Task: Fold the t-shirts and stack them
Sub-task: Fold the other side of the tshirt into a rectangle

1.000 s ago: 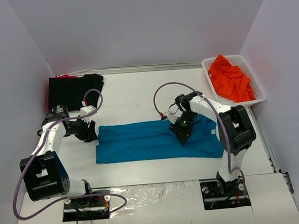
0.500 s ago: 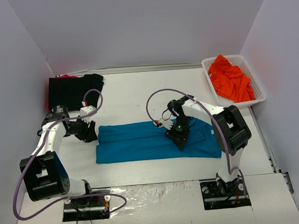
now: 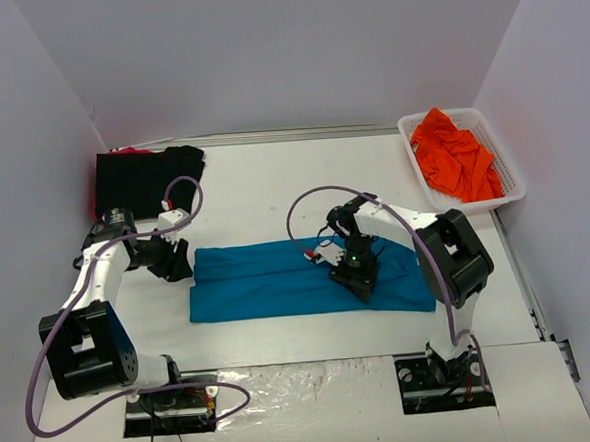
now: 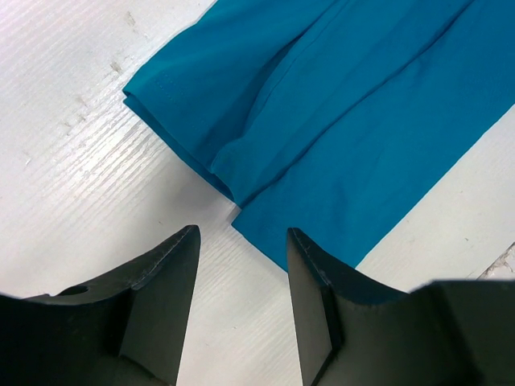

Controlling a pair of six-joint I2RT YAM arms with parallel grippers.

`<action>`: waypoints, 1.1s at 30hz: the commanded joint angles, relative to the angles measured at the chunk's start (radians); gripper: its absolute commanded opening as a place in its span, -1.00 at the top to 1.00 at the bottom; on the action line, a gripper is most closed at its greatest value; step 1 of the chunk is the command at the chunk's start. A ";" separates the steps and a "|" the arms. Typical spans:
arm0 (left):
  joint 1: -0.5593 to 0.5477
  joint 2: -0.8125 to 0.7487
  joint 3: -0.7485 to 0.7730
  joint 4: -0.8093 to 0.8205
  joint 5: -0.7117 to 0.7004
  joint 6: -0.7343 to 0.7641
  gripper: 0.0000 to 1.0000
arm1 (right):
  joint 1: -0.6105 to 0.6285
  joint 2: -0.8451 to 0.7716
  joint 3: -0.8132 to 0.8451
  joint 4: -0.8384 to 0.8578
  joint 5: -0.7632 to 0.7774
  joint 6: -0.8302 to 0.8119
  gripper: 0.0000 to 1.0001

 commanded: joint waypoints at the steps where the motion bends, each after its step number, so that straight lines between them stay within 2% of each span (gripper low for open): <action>1: 0.006 -0.046 0.000 -0.027 0.030 0.023 0.09 | 0.010 -0.025 -0.018 -0.082 0.018 0.001 0.19; 12: 0.006 -0.061 -0.007 -0.016 0.036 0.017 0.08 | -0.009 -0.052 0.180 -0.114 0.081 -0.002 0.20; 15: 0.006 -0.067 -0.011 -0.012 0.033 0.012 0.09 | -0.035 -0.026 0.217 -0.065 0.131 0.009 0.33; 19: 0.006 -0.069 -0.011 -0.010 0.031 0.011 0.09 | -0.143 0.026 0.252 -0.037 0.110 -0.006 0.84; 24: 0.006 -0.067 -0.011 -0.009 0.033 0.011 0.09 | -0.212 0.093 0.257 -0.010 0.112 -0.029 0.94; 26: 0.006 -0.061 -0.009 -0.006 0.036 0.009 0.09 | -0.212 0.112 0.253 -0.008 0.101 -0.032 1.00; 33: 0.006 -0.055 -0.004 -0.007 0.036 0.008 0.08 | -0.181 0.135 0.234 0.009 0.075 -0.022 1.00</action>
